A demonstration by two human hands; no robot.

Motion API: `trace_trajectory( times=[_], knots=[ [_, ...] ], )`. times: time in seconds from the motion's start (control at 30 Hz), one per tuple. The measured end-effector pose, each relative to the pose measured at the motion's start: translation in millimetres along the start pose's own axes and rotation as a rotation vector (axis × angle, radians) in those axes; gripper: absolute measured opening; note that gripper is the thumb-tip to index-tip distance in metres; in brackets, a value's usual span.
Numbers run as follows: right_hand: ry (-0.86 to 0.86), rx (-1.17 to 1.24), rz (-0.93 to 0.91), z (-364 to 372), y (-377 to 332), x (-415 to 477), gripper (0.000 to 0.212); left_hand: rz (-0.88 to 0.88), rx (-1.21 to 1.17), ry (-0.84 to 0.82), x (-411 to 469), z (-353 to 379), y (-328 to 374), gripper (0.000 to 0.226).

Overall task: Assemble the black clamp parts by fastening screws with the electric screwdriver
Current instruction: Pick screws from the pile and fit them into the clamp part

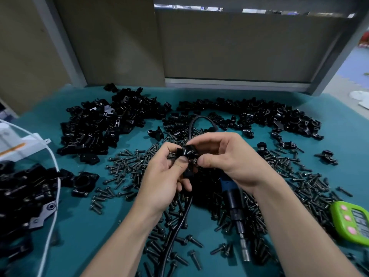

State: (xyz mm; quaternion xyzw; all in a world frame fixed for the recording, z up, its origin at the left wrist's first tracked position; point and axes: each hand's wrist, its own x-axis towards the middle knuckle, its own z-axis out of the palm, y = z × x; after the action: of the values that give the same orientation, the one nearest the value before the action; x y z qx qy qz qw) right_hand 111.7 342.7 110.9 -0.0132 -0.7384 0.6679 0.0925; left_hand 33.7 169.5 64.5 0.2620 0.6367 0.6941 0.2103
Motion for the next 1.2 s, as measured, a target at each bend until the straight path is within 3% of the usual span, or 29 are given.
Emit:
trace_trajectory(
  times=[0.17, 0.4, 0.53, 0.7, 0.87, 1.0, 1.1, 1.2],
  knots=[
    [0.105, -0.094, -0.054, 4, -2, 3, 0.042, 0.004, -0.041, 0.01, -1, -3, 9, 0.03],
    [0.097, -0.147, -0.084, 6, -12, 1, 0.042, -0.123, -0.261, -0.078, -4, -7, 13, 0.042],
    [0.089, -0.229, -0.089, 8, -18, 0, 0.042, -0.163, -0.412, -0.081, -3, -8, 11, 0.042],
    [0.115, -0.391, -0.107, 14, -25, 0, 0.04, -0.2, -0.436, -0.067, -4, -8, 12, 0.042],
    [0.109, -0.31, -0.099, 14, -28, -2, 0.037, -0.191, -0.432, -0.046, -4, -10, 16, 0.038],
    [0.108, -0.156, -0.121, 12, -27, -4, 0.039, -0.246, -0.48, -0.035, -3, -11, 17, 0.061],
    [0.108, -0.184, -0.14, 10, -28, -4, 0.039, -0.256, -0.489, -0.049, -1, -12, 14, 0.067],
    [0.093, -0.215, -0.136, 10, -29, -5, 0.037, -0.22, -0.466, -0.059, -1, -12, 13, 0.055]
  ],
)
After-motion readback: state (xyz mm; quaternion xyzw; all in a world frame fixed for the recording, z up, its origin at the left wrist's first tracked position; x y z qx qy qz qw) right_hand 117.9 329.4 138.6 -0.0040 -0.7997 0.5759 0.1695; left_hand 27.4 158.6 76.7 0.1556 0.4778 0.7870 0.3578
